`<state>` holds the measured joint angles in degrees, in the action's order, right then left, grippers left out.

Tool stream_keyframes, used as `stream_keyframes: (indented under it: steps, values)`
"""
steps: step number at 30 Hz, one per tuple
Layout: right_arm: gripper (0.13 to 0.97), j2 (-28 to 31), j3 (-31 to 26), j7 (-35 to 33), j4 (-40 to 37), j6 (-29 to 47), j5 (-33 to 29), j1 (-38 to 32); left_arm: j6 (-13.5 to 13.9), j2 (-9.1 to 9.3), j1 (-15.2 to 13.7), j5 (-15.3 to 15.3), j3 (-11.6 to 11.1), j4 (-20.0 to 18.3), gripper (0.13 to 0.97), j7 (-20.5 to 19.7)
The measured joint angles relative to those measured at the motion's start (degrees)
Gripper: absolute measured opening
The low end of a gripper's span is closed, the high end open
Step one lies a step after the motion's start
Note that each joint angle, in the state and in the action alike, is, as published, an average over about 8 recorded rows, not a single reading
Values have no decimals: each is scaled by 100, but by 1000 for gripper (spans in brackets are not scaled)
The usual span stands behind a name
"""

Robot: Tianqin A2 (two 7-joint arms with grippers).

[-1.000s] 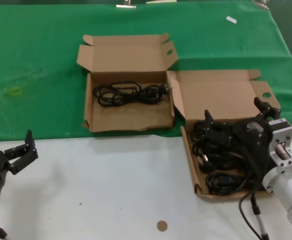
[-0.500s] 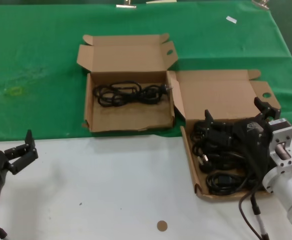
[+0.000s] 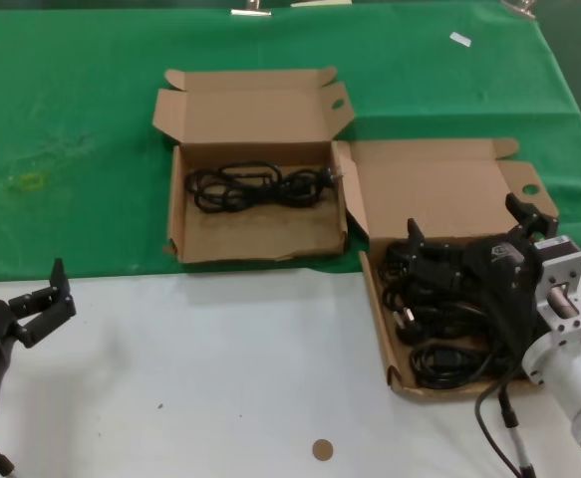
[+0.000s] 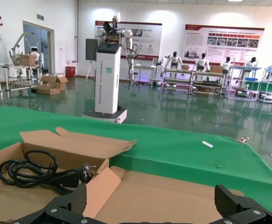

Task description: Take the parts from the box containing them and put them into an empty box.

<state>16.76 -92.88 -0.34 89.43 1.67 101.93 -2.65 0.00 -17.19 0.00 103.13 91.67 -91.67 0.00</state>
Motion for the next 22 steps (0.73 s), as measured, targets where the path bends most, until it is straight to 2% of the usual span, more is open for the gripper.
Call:
stream_keyframes:
  steps: [22]
  values:
    - [966,0,0,0,0,0,0,0,0,0,0,0,0,0,966,0]
